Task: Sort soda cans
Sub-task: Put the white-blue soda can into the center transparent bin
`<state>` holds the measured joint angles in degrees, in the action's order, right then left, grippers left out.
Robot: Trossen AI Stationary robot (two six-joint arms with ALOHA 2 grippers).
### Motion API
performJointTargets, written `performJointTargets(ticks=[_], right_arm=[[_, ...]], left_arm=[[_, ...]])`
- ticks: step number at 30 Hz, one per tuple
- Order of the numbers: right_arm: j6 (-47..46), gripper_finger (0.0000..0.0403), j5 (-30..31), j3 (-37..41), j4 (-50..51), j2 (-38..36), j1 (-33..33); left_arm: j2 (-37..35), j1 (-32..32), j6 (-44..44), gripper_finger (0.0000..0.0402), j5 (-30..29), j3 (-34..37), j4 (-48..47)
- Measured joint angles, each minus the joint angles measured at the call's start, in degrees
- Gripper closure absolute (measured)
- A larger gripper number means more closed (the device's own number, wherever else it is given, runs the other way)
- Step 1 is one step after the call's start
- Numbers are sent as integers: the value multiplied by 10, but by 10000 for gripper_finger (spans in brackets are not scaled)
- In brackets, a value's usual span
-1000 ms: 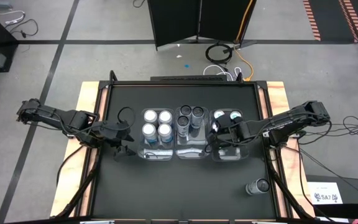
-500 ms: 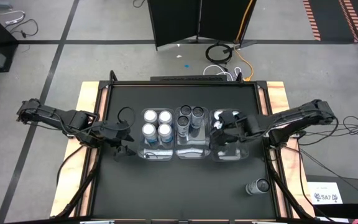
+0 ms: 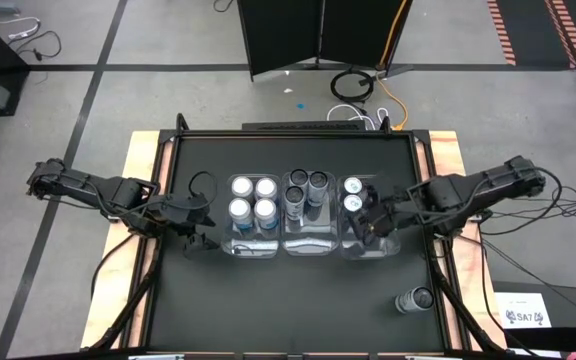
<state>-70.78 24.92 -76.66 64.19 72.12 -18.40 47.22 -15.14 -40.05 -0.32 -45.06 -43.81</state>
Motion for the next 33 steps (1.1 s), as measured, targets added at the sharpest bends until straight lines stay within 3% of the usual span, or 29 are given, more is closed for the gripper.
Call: performJointTargets(ticks=[6, 12, 23, 33], right_arm=[[-148, 67, -172, 1, 140, 3, -36], [-239, 67, -225, 1, 212, 3, -105], [-394, 67, -254, 34, 198, 11, -231], [-517, 67, -340, 154, 28, 15, -312]], left_arm=[[0, 0, 0, 20, 0, 0, 0], [0, 0, 0, 20, -2, 0, 0], [0, 0, 0, 20, -2, 0, 0], [0, 0, 0, 20, -2, 0, 0]])
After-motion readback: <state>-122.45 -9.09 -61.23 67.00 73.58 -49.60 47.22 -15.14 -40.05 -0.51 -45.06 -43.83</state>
